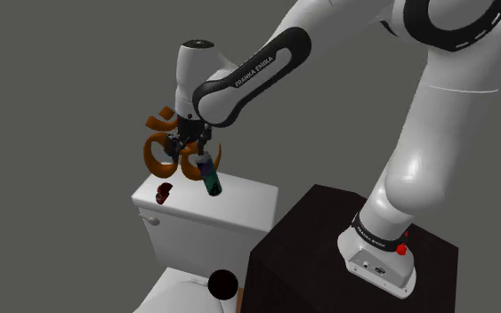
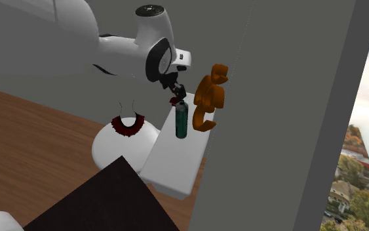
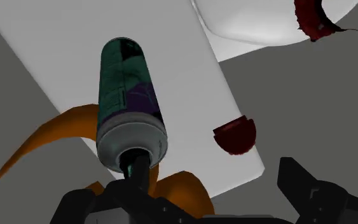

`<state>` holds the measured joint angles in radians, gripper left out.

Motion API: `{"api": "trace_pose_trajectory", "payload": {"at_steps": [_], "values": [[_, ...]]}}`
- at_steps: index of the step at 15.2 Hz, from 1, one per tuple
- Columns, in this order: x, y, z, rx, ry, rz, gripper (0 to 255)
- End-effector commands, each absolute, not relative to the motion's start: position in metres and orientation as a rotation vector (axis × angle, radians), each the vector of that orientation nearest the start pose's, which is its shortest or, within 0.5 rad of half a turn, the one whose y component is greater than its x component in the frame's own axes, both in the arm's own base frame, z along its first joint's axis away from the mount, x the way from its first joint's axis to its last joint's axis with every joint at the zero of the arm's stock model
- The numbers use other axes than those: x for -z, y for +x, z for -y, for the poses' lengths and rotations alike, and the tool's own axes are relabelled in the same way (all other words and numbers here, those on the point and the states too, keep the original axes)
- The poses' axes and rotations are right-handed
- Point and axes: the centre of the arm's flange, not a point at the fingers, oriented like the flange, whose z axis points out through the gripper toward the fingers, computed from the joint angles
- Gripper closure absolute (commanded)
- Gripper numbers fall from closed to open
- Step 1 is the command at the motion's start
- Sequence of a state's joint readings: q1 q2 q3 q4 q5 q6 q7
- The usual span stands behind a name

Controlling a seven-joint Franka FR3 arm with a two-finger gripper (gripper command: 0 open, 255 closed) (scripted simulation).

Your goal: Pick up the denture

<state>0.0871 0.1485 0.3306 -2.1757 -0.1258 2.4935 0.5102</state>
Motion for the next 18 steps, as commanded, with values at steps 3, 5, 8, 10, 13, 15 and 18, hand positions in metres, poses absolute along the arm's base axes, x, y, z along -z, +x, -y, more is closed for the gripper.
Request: {"api": "trace_pose_trajectory", "payload": {"at_steps": [3, 5, 8, 10, 13, 15, 18], "values": [[-0.283, 0.542, -0.253, 0.149, -3.128, -0.039, 0], [-0.266, 0.557, -0.266, 0.153, -3.128, -0.050, 0], [-0.239, 0.579, -0.286, 0.159, -3.129, -0.066, 0], [-0.222, 0.593, -0.298, 0.163, -3.129, -0.077, 0], [-0.210, 0.595, -0.299, 0.163, -3.129, -0.078, 0], [-0.199, 0.595, -0.299, 0.163, -3.129, -0.078, 0], [-0.180, 0.595, -0.299, 0.163, -3.129, -0.078, 0]]}}
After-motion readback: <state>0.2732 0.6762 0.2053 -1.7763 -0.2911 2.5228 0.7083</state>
